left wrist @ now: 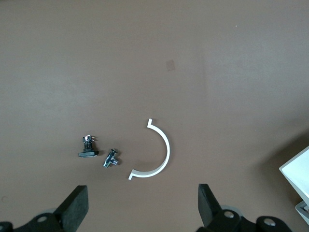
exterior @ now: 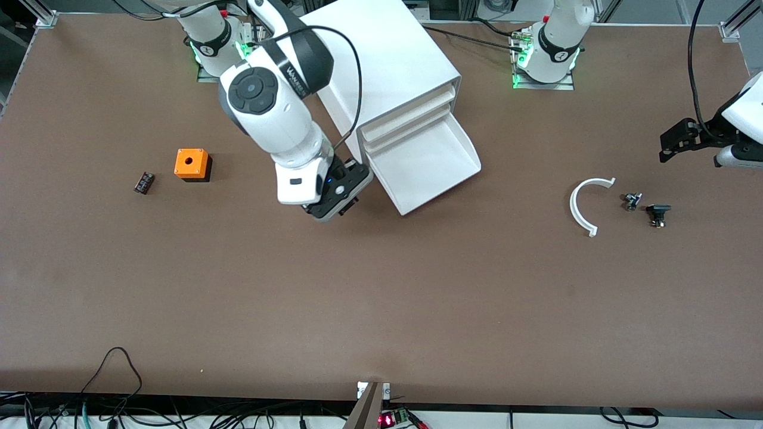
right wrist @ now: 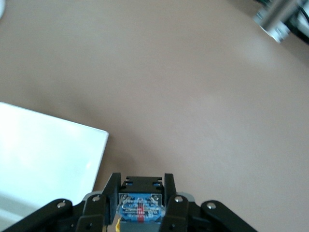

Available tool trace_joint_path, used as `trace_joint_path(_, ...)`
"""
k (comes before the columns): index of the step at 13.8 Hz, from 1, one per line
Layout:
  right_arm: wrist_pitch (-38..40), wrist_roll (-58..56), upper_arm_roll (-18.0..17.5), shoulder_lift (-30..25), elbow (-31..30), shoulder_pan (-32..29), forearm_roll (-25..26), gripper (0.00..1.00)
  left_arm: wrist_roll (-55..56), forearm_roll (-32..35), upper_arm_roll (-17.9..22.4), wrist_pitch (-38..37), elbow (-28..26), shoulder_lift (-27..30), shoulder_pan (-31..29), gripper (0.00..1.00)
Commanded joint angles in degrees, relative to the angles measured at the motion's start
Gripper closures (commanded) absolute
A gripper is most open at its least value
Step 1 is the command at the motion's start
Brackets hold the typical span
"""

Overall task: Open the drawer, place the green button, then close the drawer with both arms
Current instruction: 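Lower the green button into the open drawer with the right gripper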

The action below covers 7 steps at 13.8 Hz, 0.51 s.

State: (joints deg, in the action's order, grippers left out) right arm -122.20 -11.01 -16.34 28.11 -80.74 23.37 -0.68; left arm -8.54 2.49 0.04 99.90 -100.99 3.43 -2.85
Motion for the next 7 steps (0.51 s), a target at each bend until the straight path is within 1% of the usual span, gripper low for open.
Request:
trace_joint_path(1,-0.2,-6.2,-1.7,4.4,5.8,3.9,-0.4,0.78,0.8,1.7,0.0,-1.5,1.1,0.2,0.4,0.00)
trace_joint_path(4,-4.4,-9.9,-1.7,6.8,6.6,7.4,-0.3,0.78,0.8,1.7,-0.1,-1.5,1.1,0.2,0.5,0.00)
trace_joint_path(7,-5.0,-17.2,-1.6,10.4,10.7,10.0,-0.3,0.78,0.8,1.7,0.0,-1.4,1.1,0.1,0.5,0.00)
